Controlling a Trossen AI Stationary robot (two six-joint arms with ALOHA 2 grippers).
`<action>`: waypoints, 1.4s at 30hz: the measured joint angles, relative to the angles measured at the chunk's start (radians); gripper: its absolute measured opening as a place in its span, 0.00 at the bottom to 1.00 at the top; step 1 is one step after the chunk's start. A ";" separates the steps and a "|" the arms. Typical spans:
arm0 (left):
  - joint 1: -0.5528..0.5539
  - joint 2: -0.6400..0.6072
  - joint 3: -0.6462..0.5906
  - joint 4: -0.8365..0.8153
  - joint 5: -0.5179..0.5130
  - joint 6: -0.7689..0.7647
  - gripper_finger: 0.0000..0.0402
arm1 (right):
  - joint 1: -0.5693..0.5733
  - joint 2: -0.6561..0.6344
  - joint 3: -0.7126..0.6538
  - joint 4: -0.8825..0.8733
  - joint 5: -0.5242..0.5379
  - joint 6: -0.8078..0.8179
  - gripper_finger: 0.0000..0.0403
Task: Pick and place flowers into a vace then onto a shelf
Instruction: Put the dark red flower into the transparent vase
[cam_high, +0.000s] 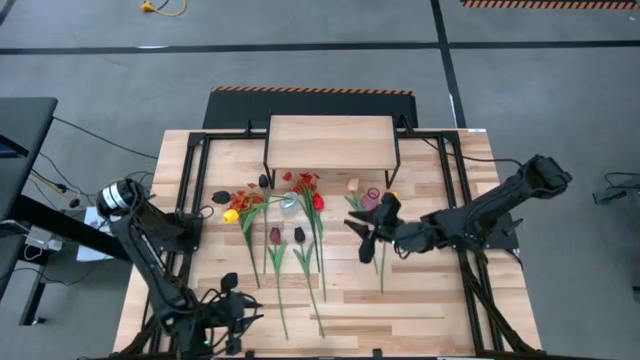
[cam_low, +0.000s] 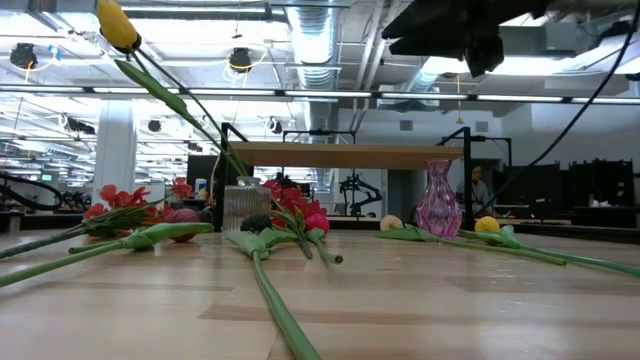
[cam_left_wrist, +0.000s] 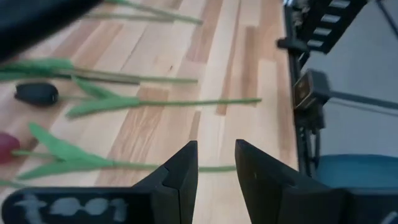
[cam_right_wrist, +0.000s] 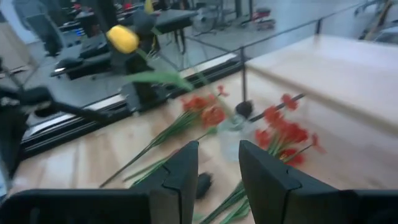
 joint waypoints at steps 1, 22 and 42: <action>0.010 0.001 0.000 0.001 0.010 -0.008 0.24 | -0.010 -0.003 0.000 0.000 0.000 -0.011 0.27; 0.142 0.004 0.000 -0.110 0.029 -0.438 0.24 | -0.105 -0.067 0.000 0.104 0.007 -0.379 0.27; 0.225 0.133 0.000 -0.153 0.215 -0.546 0.21 | -0.237 -0.066 0.000 0.157 0.003 -0.459 0.27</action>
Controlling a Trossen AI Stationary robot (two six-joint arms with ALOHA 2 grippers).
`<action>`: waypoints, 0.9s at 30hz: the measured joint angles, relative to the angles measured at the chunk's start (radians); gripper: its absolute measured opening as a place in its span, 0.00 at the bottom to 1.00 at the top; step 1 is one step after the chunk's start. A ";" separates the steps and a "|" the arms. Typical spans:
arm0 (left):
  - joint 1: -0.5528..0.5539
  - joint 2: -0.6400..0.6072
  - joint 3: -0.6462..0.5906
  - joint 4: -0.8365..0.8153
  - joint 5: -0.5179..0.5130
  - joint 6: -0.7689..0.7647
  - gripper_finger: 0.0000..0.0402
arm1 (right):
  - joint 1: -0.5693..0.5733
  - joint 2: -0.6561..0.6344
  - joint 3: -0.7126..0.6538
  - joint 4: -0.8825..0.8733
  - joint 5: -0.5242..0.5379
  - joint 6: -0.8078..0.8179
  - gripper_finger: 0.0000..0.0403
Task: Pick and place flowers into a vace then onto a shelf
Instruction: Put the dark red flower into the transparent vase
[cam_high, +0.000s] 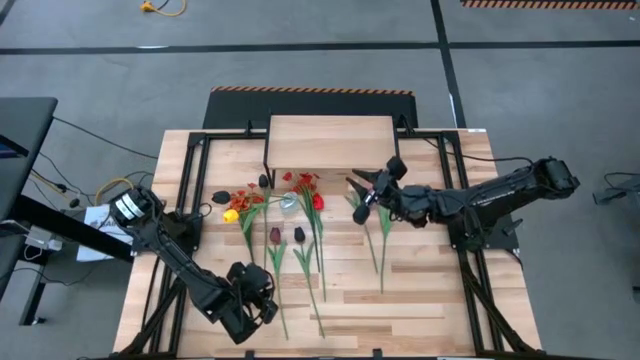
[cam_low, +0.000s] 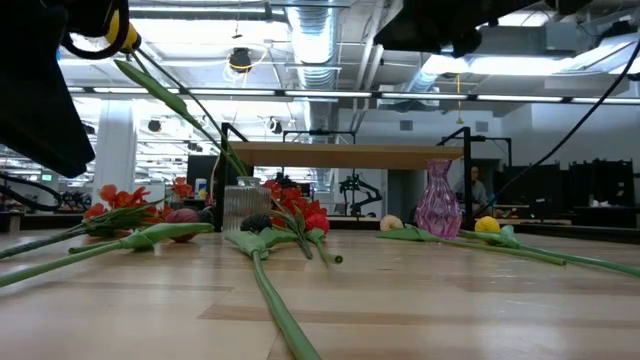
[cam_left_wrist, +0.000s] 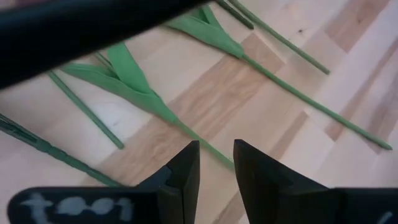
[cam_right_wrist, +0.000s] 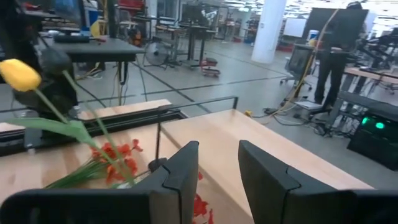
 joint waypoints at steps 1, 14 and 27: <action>0.000 0.000 0.000 0.000 0.000 -0.001 0.21 | -0.005 0.000 0.000 0.001 0.000 0.000 0.27; 0.011 0.000 0.000 -0.002 0.032 0.047 0.21 | -0.013 0.000 0.000 0.075 -0.001 -0.045 0.27; 0.043 0.003 0.000 0.095 0.040 0.046 0.21 | -0.057 0.016 -0.001 0.104 -0.011 -0.044 0.27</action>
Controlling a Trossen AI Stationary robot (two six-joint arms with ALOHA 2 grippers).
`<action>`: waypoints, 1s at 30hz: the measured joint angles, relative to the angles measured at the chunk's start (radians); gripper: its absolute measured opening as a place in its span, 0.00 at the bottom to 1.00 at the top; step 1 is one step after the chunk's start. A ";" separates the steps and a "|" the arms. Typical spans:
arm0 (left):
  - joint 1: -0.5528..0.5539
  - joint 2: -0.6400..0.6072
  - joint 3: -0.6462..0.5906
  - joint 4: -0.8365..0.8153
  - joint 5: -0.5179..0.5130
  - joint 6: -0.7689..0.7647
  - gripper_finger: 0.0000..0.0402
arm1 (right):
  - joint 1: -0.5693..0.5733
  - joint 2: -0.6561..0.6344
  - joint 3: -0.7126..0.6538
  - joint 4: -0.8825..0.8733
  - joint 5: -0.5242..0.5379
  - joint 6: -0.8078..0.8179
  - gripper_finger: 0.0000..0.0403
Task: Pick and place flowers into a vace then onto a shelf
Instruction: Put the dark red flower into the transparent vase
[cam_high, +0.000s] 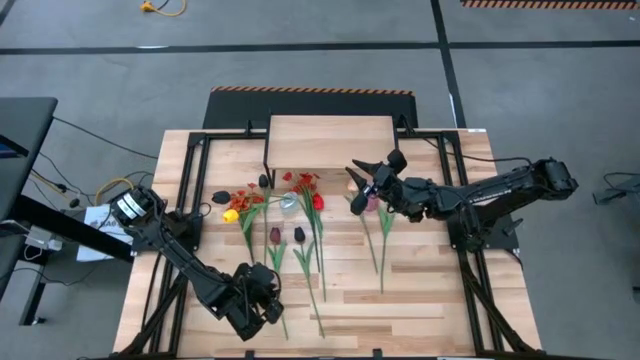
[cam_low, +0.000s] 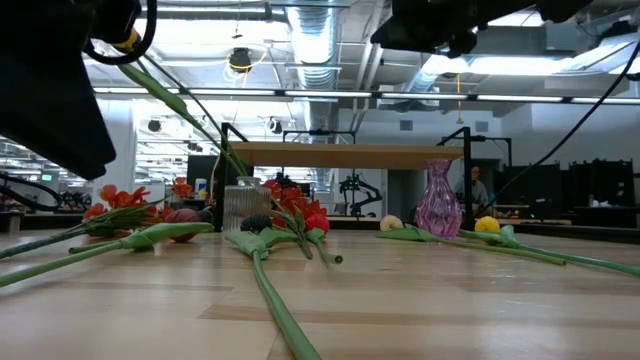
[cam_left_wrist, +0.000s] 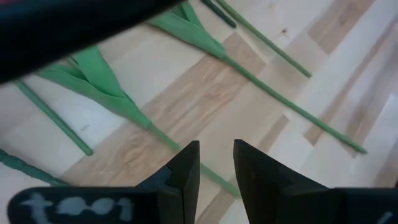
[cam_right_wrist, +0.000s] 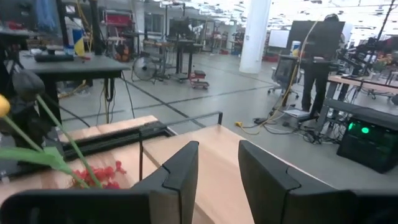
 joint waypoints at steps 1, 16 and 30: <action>0.000 0.000 0.000 -0.001 -0.002 -0.007 0.21 | 0.000 0.000 0.000 0.001 0.000 0.000 0.27; -0.002 0.091 0.000 0.010 0.101 -0.045 0.23 | 0.082 0.000 0.000 0.022 -0.001 -0.012 0.27; -0.001 0.143 0.002 0.085 0.105 -0.085 0.30 | 0.080 0.000 0.000 0.022 -0.001 -0.019 0.27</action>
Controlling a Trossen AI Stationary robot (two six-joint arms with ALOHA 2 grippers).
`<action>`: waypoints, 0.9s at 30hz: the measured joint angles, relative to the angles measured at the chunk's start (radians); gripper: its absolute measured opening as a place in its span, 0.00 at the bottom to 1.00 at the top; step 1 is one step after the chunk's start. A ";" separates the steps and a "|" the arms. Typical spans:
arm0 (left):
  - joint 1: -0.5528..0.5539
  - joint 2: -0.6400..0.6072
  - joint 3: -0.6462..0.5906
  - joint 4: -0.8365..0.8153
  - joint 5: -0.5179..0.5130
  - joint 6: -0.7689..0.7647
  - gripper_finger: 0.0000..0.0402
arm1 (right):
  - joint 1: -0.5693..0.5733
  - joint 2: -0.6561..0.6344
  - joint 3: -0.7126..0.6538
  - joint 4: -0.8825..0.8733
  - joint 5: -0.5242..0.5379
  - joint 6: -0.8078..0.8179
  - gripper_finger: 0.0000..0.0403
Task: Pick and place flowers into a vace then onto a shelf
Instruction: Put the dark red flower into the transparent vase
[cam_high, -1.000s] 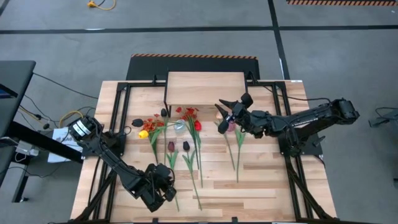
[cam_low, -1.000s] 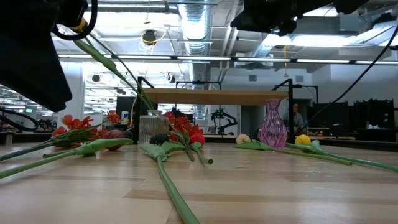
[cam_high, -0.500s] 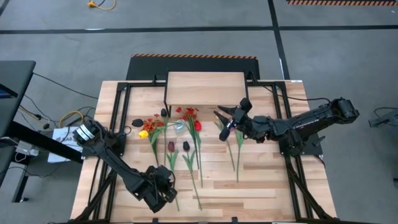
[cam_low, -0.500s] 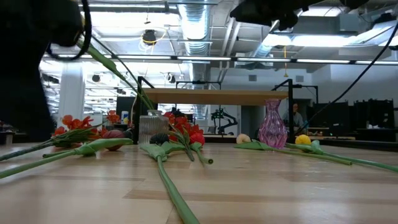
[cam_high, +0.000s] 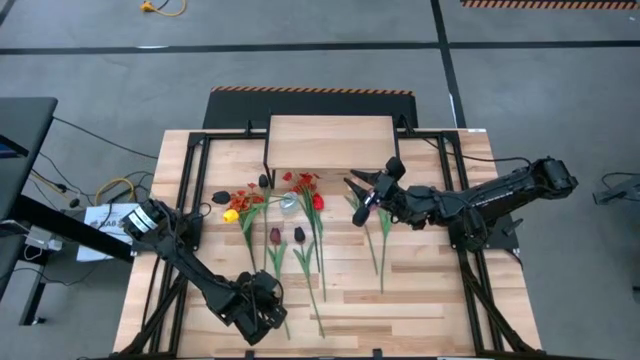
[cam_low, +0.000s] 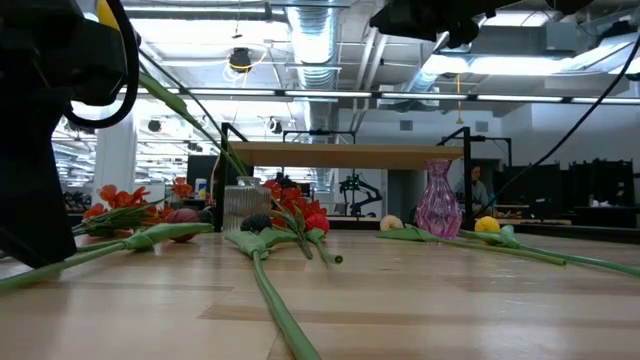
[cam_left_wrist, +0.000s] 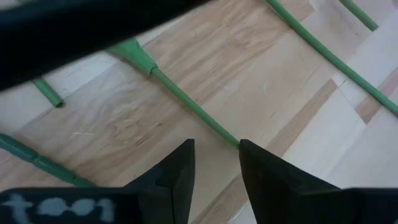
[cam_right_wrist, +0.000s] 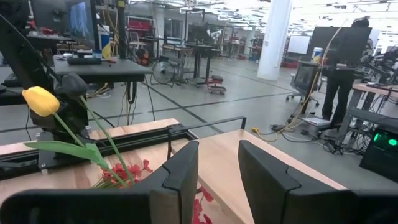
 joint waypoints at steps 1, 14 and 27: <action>0.000 0.000 0.000 0.001 -0.001 0.000 0.30 | 0.000 0.000 0.000 0.000 0.000 0.000 0.27; 0.001 -0.003 0.016 0.015 0.003 -0.009 0.30 | 0.000 0.000 0.000 0.000 0.000 0.000 0.27; 0.026 -0.003 0.019 0.010 0.050 -0.016 0.30 | 0.000 0.000 0.000 0.000 0.001 0.001 0.27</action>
